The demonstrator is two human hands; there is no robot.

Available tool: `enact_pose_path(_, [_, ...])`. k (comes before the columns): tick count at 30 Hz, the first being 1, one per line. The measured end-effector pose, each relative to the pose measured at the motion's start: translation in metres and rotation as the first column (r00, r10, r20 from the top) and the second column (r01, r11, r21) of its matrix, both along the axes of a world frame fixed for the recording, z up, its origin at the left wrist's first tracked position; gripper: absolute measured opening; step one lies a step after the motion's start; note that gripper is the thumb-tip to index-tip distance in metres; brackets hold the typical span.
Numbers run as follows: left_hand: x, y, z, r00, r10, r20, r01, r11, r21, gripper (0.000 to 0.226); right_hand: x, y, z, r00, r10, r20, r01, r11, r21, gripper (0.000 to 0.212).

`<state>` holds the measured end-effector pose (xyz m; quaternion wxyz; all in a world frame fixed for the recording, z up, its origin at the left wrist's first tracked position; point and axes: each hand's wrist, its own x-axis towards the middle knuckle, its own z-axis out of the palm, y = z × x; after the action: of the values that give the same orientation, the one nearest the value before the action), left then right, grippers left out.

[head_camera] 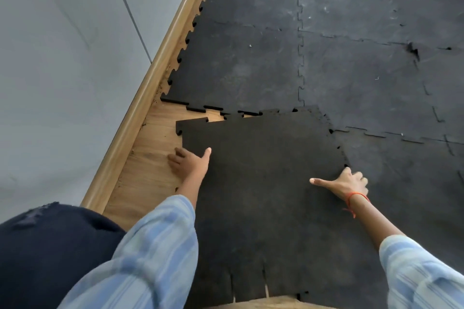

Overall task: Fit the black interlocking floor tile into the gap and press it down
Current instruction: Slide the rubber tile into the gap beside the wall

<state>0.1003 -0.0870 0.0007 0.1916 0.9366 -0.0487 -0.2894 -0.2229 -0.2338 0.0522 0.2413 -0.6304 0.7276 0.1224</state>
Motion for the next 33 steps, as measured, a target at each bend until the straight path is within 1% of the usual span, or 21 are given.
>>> enact_pose_path(1, [-0.012,0.004,-0.003,1.0,0.025,0.008,-0.025,0.999,0.043,0.101,0.001,-0.001,0.0,1.0,0.01,-0.022,-0.01,1.0,0.011,0.126])
enact_pose_path(3, [-0.029,0.01,-0.005,0.996,0.03,0.083,-0.039,0.994,0.106,0.091,0.003,-0.003,0.0,1.0,-0.001,-0.023,0.002,1.0,0.027,0.125])
enact_pose_path(5, [-0.032,0.01,-0.001,0.991,0.044,0.125,-0.057,0.993,0.103,0.088,0.002,-0.006,0.001,1.0,-0.024,-0.006,0.025,0.999,0.046,0.12])
enact_pose_path(8, [-0.02,0.005,0.006,0.977,0.206,0.055,-0.206,0.978,-0.008,0.085,0.001,-0.012,0.001,0.998,-0.062,0.011,0.061,0.996,0.065,0.119])
enact_pose_path(11, [-0.008,0.008,0.009,0.935,0.352,-0.052,-0.356,0.927,-0.116,0.07,0.003,-0.015,0.002,0.995,-0.092,0.029,0.089,0.992,0.085,0.126])
enact_pose_path(14, [-0.002,0.013,0.008,0.89,0.435,-0.137,-0.454,0.87,-0.193,0.058,0.001,-0.019,-0.003,0.987,-0.131,0.09,0.12,0.986,0.119,0.135])
enact_pose_path(17, [0.002,0.013,0.012,0.866,0.478,-0.145,-0.499,0.833,-0.24,0.049,-0.012,-0.029,-0.017,0.979,-0.172,0.108,0.16,0.98,0.115,0.143])
enact_pose_path(19, [0.003,0.011,0.017,0.849,0.509,-0.144,-0.529,0.812,-0.248,0.045,-0.014,-0.03,-0.013,0.968,-0.213,0.13,0.2,0.974,0.102,0.135])
enact_pose_path(20, [0.003,0.011,0.019,0.841,0.522,-0.144,-0.542,0.802,-0.251,0.044,-0.017,-0.033,-0.017,0.956,-0.246,0.159,0.23,0.967,0.109,0.128])
enact_pose_path(22, [0.005,0.009,0.025,0.831,0.536,-0.148,-0.556,0.784,-0.276,0.044,-0.012,-0.028,-0.001,0.926,-0.301,0.229,0.282,0.953,0.113,0.118])
enact_pose_path(25, [0.012,0.006,0.034,0.816,0.557,-0.154,-0.573,0.744,-0.342,0.047,-0.002,-0.015,0.025,0.818,-0.442,0.369,0.401,0.897,0.187,0.103])
enact_pose_path(26, [0.015,0.006,0.038,0.823,0.553,-0.133,-0.56,0.746,-0.362,0.047,0.0,-0.011,0.029,0.779,-0.484,0.399,0.424,0.875,0.235,0.097])
enact_pose_path(28, [0.024,0.004,0.048,0.844,0.528,-0.095,-0.518,0.757,-0.398,0.047,0.001,-0.005,0.025,0.729,-0.533,0.429,0.44,0.845,0.303,0.088])
enact_pose_path(30, [0.04,0.001,0.059,0.859,0.507,-0.074,-0.49,0.771,-0.408,0.05,0.007,0.002,0.021,0.701,-0.541,0.466,0.439,0.841,0.316,0.087])
enact_pose_path(33, [0.072,-0.003,0.065,0.891,0.44,-0.108,-0.447,0.815,-0.368,0.059,0.02,0.011,0.02,0.713,-0.498,0.494,0.388,0.867,0.314,0.089])
